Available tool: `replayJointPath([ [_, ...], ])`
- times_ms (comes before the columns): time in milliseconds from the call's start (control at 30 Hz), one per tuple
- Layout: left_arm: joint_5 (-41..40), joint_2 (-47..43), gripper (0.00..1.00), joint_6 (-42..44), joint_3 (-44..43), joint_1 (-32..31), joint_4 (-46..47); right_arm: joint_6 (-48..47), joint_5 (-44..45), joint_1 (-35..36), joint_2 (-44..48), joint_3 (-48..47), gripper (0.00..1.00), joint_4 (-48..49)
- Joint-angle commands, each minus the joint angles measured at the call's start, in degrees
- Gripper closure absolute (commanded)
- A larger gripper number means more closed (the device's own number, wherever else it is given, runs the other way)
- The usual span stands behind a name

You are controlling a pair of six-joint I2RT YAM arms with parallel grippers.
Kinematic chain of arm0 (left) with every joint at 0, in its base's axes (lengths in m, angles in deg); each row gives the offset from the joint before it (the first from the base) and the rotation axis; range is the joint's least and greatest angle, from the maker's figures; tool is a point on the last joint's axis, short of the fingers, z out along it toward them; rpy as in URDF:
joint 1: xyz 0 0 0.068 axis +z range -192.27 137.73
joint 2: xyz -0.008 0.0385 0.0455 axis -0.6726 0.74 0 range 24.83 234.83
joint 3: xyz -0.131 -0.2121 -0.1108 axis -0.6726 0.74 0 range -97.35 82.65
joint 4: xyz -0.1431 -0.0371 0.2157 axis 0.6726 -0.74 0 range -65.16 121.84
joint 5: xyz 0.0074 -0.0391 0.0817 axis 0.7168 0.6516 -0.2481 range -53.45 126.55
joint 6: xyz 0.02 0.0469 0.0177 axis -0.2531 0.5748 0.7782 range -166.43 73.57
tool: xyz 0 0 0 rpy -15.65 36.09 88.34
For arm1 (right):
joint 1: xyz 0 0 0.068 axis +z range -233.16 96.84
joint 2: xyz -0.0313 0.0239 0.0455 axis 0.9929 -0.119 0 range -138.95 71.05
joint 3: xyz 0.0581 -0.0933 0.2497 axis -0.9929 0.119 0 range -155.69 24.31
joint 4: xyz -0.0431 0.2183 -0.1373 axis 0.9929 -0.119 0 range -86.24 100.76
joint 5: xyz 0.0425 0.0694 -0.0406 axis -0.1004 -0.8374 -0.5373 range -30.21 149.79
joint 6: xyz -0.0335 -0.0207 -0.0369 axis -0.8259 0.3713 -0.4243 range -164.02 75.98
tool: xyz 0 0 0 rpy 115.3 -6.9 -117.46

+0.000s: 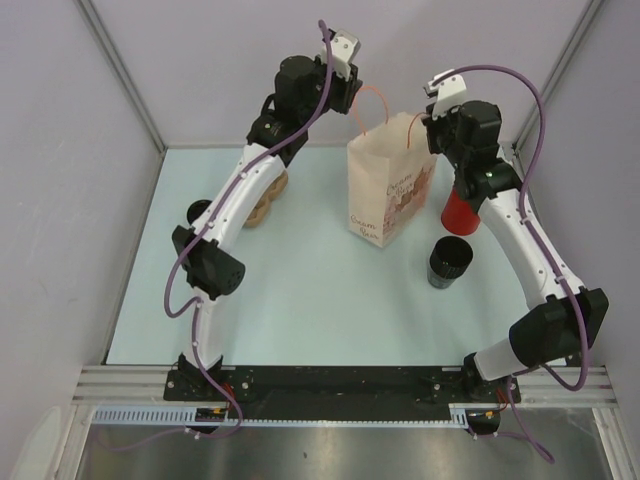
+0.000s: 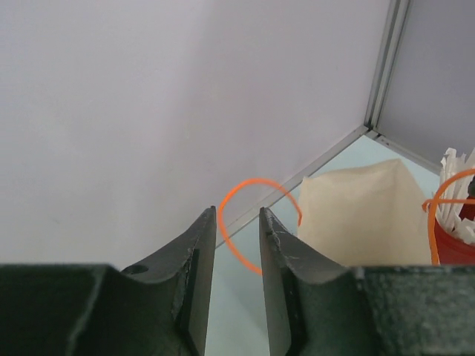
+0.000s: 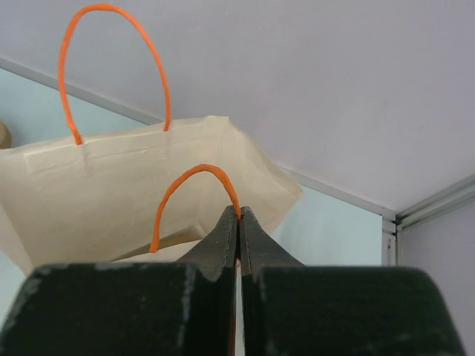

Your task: Pack the takeout coffee

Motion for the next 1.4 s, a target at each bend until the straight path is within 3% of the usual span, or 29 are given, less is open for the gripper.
replayJointPath([
  [0, 0.1, -5.1, 0.64, 0.1, 2.6, -0.4, -2.4, 0.4, 0.0, -1.5, -0.5, -0.4, 1.0, 4.0],
  [200, 0.4, -14.2, 0.55, 2.9, 13.0, -0.4, -5.3, 0.2, -7.1, -2.6, 3.1, 2.9, 0.89, 1.4],
  [333, -2.7, -22.1, 0.36, 4.8, 18.9, -0.4, -8.0, 0.3, -11.1, -2.5, 4.2, 3.4, 0.73, -2.1],
  [367, -3.5, -23.7, 0.34, 5.5, 20.4, -0.3, -8.5, 0.3, -11.6, -2.1, 4.4, 3.4, 0.65, -2.7],
  [433, -5.2, -26.6, 0.29, 5.9, 25.9, 0.2, -8.7, 0.2, -12.3, -1.5, 5.0, 3.5, 0.57, -3.7],
  [567, -8.0, -35.5, 0.21, 5.6, 35.1, 2.8, -8.8, -3.5, -11.1, 2.0, 7.1, 3.7, 0.21, -4.9],
  [700, -4.7, -42.8, 0.13, 2.3, 43.4, 10.3, -10.8, -7.9, -4.7, 8.9, 9.8, 3.6, 0.03, -5.6],
  [800, -0.4, -50.1, 0.02, 0.8, 51.1, 17.8, -10.4, -11.3, -2.2, 12.2, 10.5, 2.4, 0.0, -8.5],
  [1000, 2.2, -59.3, 0.01, 5.5, 59.3, 27.0, -14.8, -19.1, -1.4, 23.2, 8.6, -0.4, 0.0, -18.8],
  [1167, 2.6, -63.7, 0.01, 6.2, 63.2, 29.3, -17.1, -21.2, -18.0, 27.8, 4.6, -2.7, 0.0, -28.7],
  [1367, 3.1, -66.3, 0.01, 5.4, 67.0, 29.8, -16.9, -20.8, -20.4, 27.5, -4.0, -0.6, 0.0, -27.5],
])
